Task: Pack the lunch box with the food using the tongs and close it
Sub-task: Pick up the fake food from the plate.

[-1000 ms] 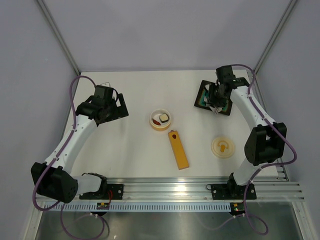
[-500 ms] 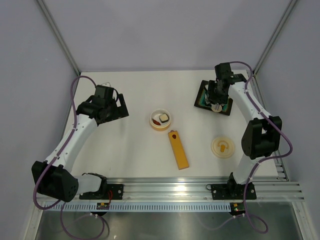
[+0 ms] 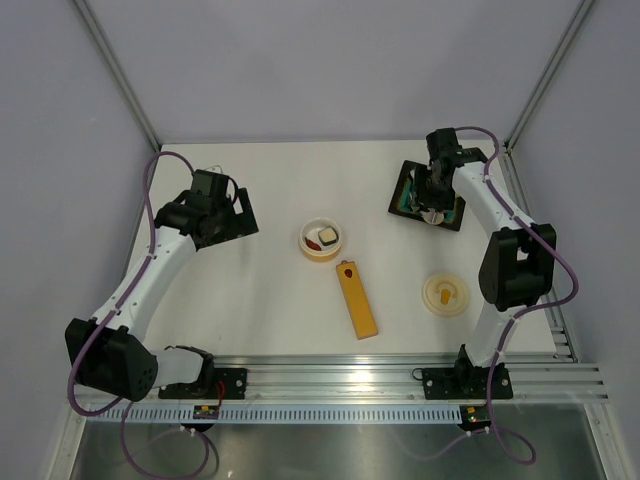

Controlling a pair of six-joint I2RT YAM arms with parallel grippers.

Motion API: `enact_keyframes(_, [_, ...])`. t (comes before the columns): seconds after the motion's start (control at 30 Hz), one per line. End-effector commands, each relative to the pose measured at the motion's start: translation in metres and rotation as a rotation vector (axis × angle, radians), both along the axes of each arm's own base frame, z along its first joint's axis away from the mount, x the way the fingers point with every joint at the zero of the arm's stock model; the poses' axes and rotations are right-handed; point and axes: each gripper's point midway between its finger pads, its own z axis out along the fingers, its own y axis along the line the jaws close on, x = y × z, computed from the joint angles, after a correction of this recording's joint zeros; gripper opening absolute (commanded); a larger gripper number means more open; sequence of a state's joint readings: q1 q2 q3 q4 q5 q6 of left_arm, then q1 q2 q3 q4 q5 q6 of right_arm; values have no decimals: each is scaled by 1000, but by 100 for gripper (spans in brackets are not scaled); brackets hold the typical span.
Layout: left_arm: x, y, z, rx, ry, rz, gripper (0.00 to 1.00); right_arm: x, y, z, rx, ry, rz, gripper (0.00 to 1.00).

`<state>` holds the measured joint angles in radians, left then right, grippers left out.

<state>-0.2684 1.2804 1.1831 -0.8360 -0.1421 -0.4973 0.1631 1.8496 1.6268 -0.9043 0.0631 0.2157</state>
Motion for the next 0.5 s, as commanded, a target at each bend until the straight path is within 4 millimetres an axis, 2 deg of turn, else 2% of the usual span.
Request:
enact_keyframes(0.0, [8, -2, 4, -15, -31, -5, 99, 4, -4, 4, -7, -15, 16, 59])
enact_keyframes(0.27, [6, -2, 5, -18, -32, -3, 99, 3, -1, -1, -5, 16, 42, 59])
enact_keyframes(0.37, [5, -1, 5, -18, -34, 1, 99, 3, 1, 1, 7, 13, 46, 56])
enact_keyframes(0.47, [3, -1, 3, -16, -30, 2, 99, 5, 3, 9, 23, -14, 52, 47])
